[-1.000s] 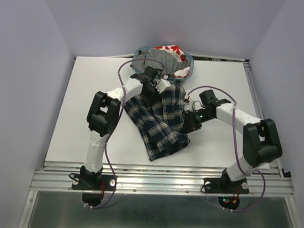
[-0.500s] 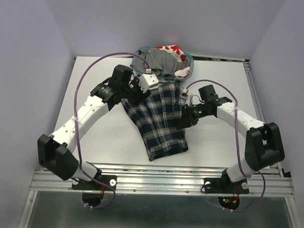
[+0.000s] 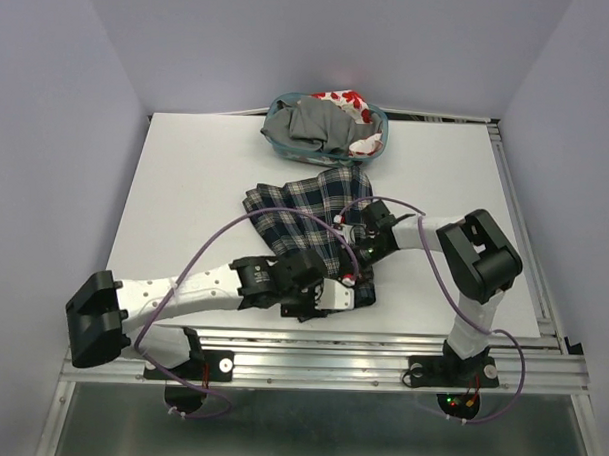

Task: Fold and stack the skirts
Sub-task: Fold the skirt

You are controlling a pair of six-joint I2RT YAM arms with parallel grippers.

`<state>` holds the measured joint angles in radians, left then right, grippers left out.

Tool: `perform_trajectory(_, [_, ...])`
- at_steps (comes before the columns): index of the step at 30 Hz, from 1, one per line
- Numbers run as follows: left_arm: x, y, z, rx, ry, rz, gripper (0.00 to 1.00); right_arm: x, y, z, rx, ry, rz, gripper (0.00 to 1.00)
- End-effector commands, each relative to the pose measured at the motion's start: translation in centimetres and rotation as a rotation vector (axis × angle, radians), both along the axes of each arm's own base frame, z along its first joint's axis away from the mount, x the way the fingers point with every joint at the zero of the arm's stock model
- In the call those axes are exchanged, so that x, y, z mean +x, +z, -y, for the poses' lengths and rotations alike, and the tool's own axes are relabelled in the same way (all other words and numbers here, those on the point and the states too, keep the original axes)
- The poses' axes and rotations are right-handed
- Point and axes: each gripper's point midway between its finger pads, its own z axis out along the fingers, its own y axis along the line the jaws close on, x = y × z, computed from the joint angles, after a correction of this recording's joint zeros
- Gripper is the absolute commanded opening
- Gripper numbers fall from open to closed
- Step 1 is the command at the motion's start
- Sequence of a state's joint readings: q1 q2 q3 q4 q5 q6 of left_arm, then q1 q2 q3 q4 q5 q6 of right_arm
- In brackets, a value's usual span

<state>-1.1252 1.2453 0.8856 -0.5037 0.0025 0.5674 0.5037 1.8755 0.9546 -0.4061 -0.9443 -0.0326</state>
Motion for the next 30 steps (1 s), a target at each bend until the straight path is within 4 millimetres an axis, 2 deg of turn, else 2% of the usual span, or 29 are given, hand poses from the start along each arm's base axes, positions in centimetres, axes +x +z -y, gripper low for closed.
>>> perform_trajectory(1, [-0.8, 0.2, 2.6, -0.031, 0.023, 0.089, 0.66, 1.8, -2.4, 0.1, -0.071, -0.040, 0.063, 0.17])
perform_trajectory(5, [-2.5, -0.5, 4.7, -0.019, -0.018, 0.125, 0.66, 1.8, -3.3, 0.4, -0.100, -0.045, 0.048, 0.17])
perform_trajectory(7, [-3.5, -2.1, 5.3, 0.022, -0.032, 0.135, 0.66, 1.8, -3.5, 0.3, -0.102, -0.045, 0.041, 0.17])
perform_trajectory(8, [-3.6, -1.8, 5.6, 0.011, -0.031, 0.143, 0.66, 1.9, -3.5, 0.3, -0.101, -0.045, 0.042, 0.17])
perform_trajectory(12, [-3.5, -3.9, 6.3, 0.061, -0.003, 0.149, 0.66, 1.7, -3.7, 0.3, -0.101, -0.043, 0.031, 0.17])
perform_trajectory(17, [-2.8, -6.9, 5.8, 0.153, 0.035, 0.171, 0.66, 1.5, -3.5, 0.3, -0.097, -0.041, 0.019, 0.17])
perform_trajectory(23, [-1.5, -7.7, 5.6, 0.177, 0.100, 0.165, 0.62, 1.0, -3.4, 0.4, -0.094, -0.036, 0.009, 0.17])
perform_trajectory(30, [-0.5, -6.6, 5.4, 0.148, 0.135, 0.214, 0.61, 0.7, -3.7, 0.5, -0.098, -0.026, -0.016, 0.15])
